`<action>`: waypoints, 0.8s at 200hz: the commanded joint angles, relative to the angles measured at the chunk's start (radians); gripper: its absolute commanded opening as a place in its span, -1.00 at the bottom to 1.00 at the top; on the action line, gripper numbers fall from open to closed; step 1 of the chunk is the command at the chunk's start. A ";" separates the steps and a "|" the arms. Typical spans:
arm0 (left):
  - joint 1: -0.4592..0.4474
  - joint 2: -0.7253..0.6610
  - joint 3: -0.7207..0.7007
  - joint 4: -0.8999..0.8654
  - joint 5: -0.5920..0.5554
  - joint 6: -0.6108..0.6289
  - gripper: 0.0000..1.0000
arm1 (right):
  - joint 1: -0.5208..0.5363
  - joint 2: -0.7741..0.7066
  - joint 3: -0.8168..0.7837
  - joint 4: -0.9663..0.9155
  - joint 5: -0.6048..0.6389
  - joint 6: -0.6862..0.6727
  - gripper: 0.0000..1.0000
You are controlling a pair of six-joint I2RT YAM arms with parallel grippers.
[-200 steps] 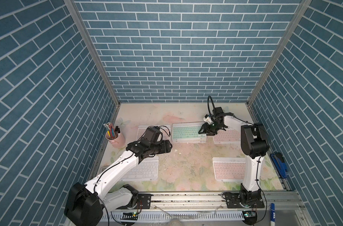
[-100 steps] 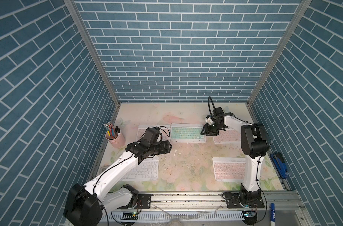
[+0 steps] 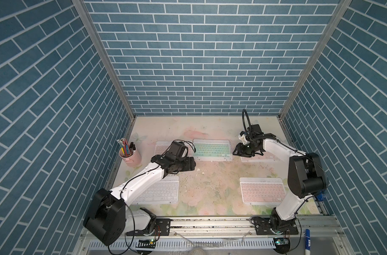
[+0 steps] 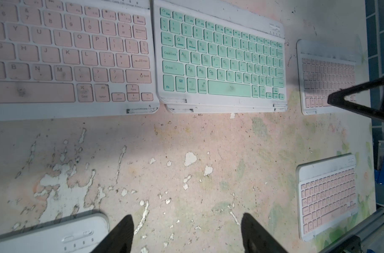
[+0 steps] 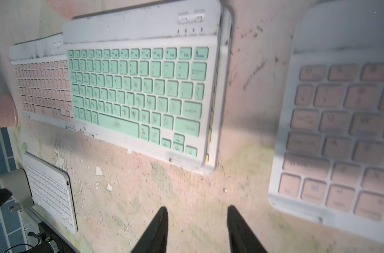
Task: Stack the numeric keypads
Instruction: Place the numeric keypad at the numeric keypad.
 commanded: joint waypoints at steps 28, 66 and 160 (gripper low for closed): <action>0.006 0.133 0.090 0.087 0.030 0.041 0.55 | 0.068 -0.245 -0.200 -0.129 0.233 0.080 -0.08; 0.006 0.150 0.074 0.095 0.046 0.041 0.55 | 0.190 -0.427 -0.324 -0.226 0.335 0.208 -0.08; 0.002 -0.001 -0.018 0.023 0.066 0.038 0.55 | 0.342 -0.491 -0.504 -0.233 0.421 0.377 -0.01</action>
